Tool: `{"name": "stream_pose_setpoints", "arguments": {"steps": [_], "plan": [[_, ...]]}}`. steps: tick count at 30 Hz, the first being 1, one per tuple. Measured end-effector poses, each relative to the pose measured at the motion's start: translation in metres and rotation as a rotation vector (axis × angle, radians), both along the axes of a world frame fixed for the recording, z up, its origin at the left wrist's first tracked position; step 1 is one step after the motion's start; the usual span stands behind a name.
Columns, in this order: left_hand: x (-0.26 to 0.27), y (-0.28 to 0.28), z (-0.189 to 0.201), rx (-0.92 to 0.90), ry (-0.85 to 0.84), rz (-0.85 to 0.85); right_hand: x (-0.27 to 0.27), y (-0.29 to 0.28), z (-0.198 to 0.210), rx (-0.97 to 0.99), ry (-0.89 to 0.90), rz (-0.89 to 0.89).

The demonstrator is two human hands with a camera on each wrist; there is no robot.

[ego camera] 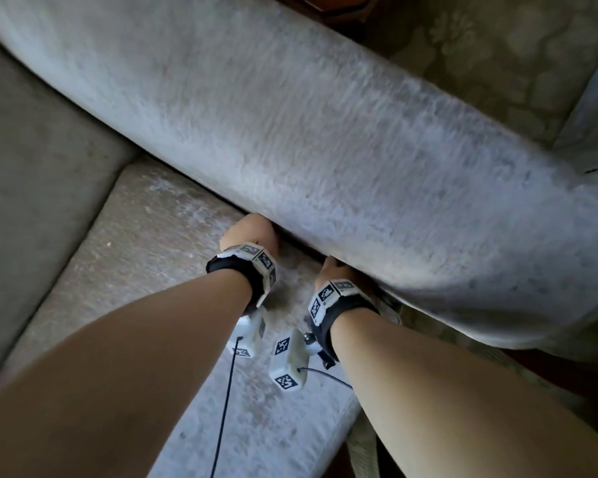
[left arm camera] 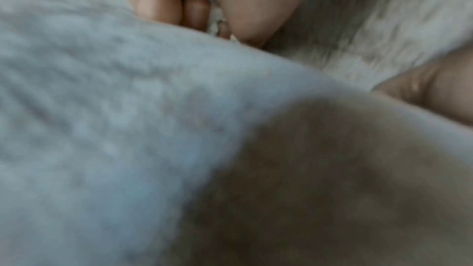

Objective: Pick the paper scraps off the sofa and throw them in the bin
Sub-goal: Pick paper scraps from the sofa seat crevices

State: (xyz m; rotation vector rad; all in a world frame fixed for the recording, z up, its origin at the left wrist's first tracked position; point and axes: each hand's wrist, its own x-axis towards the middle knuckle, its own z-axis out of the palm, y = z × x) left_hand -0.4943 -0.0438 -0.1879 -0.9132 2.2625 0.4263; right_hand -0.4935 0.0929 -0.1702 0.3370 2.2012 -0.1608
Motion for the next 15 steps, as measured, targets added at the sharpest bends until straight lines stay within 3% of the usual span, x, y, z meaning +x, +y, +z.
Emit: {"name": "stream_pose_setpoints", "arguments": {"steps": [4, 7, 8, 11, 15], "plan": [[0.008, -0.012, 0.031, 0.039, 0.042, 0.059, 0.004, -0.004, 0.022, 0.001, -0.054, 0.184], [0.013, -0.022, 0.076, -0.037, 0.038, 0.024, -0.001, -0.015, 0.06, -0.157, -0.049, -0.017], [0.013, -0.025, 0.093, -0.048, 0.027, 0.04, -0.002, -0.022, 0.073, -0.19, -0.041, 0.043], [0.01, -0.027, 0.16, -0.108, -0.011, -0.059, -0.004, -0.034, 0.139, -0.315, 0.025, 0.184], [-0.006, -0.009, 0.255, -0.113, -0.094, -0.253, -0.027, -0.021, 0.24, -0.368, 0.249, 0.186]]}}
